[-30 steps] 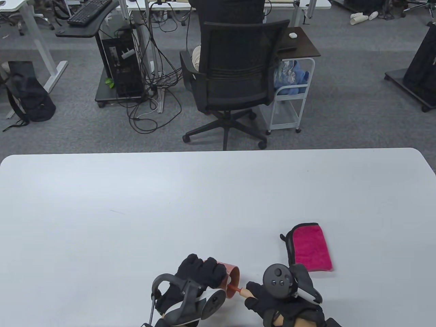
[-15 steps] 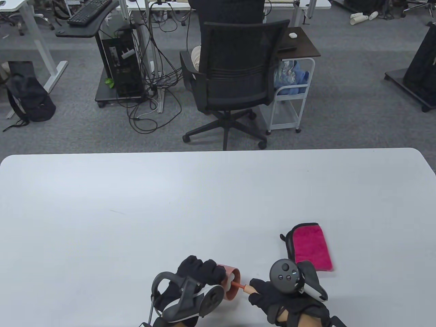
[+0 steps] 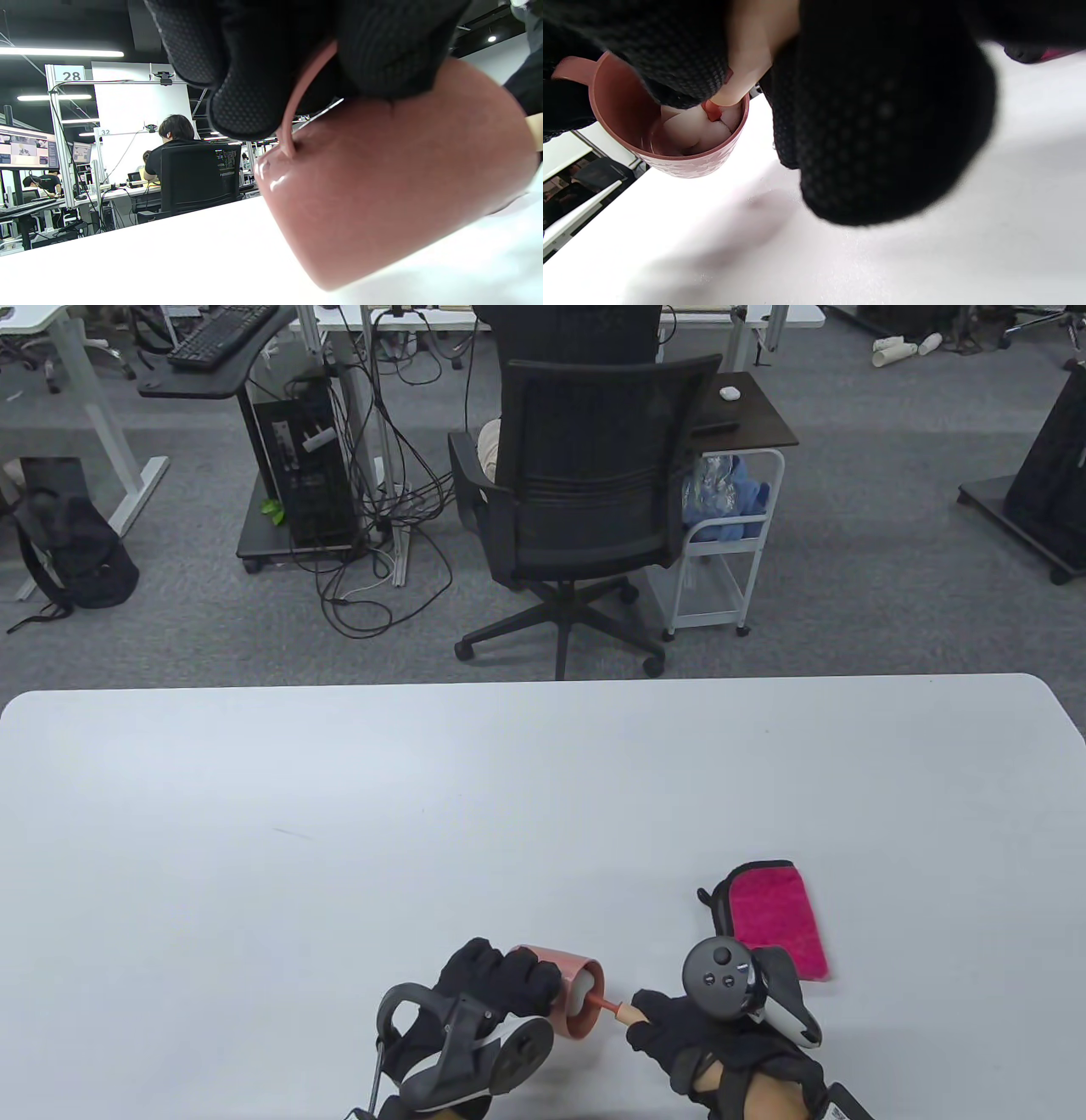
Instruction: Brush the water cup with the cup brush
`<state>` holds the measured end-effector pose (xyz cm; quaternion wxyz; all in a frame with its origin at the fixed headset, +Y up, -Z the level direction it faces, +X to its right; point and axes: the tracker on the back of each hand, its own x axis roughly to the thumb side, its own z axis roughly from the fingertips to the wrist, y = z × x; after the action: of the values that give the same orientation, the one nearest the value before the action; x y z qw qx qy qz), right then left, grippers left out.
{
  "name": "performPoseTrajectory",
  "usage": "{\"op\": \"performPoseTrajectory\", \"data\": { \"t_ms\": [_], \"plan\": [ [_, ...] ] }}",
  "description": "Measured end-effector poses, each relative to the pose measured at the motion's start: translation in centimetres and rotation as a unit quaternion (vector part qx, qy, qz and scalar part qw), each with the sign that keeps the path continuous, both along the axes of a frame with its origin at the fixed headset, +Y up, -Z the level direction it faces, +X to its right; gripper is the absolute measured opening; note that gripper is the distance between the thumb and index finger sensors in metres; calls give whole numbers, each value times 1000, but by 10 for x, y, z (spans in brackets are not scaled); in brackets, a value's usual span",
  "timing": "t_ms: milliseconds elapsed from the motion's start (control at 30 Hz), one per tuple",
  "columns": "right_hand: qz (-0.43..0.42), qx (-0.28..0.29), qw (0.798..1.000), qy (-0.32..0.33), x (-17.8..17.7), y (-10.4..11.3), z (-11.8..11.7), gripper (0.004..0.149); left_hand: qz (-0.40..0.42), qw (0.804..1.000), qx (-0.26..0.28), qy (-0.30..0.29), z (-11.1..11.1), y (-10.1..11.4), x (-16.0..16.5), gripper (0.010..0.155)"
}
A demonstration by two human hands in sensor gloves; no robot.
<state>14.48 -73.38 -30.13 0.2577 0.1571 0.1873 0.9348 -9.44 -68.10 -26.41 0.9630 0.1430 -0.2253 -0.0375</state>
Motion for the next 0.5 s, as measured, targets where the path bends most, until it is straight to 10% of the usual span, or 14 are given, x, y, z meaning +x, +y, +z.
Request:
{"op": "performPoseTrajectory", "data": {
  "t_ms": [500],
  "plan": [
    [-15, -60, 998, 28, -8, -11, 2, 60, -13, 1000, 11, 0, 2, -1, 3, 42]
  ]
}}
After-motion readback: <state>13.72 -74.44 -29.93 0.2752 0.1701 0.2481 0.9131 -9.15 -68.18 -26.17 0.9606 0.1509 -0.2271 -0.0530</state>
